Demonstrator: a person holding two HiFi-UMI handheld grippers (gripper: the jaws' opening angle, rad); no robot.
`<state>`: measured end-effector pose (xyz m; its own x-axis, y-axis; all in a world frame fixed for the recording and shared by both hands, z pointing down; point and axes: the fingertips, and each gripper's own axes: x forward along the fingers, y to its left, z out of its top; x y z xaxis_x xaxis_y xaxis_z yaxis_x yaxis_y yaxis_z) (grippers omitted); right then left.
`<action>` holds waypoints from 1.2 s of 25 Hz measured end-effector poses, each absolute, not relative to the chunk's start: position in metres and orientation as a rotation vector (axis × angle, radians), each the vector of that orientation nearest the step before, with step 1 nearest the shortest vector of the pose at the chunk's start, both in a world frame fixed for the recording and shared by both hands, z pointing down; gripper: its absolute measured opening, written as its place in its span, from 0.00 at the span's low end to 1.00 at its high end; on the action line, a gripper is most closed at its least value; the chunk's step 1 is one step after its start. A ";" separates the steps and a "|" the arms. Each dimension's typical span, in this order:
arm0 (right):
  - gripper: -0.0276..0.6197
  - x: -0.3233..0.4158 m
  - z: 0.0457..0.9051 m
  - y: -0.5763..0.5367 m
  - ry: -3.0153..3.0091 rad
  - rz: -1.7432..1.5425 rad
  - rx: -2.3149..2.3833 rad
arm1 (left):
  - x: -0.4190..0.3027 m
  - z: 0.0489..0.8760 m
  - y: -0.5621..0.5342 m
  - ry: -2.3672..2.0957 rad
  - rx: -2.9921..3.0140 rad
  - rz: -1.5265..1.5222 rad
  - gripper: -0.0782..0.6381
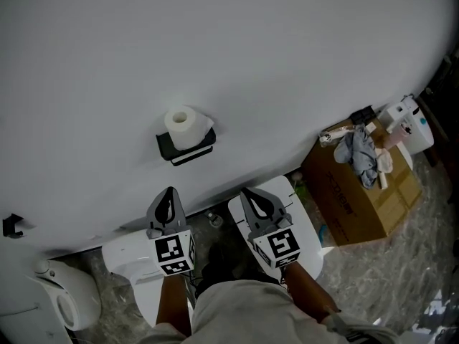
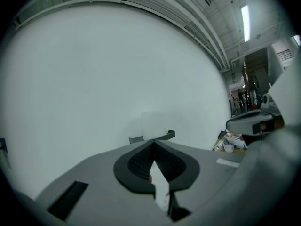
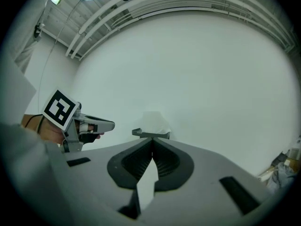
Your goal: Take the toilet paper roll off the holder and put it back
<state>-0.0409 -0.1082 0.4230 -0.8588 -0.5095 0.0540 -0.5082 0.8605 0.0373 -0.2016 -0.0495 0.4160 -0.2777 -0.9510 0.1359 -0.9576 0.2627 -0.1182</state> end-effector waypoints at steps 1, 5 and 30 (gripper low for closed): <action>0.05 -0.040 0.423 -0.104 -2.978 -0.036 0.800 | -0.198 0.417 -0.042 -2.477 1.857 0.259 0.12; 0.05 -0.036 0.417 -0.087 -3.022 -0.041 0.731 | -0.181 0.418 -0.012 -2.536 1.816 0.169 0.12; 0.05 -0.031 0.365 -0.057 -3.084 -0.174 0.721 | -0.171 0.381 0.056 -2.618 1.730 0.039 0.12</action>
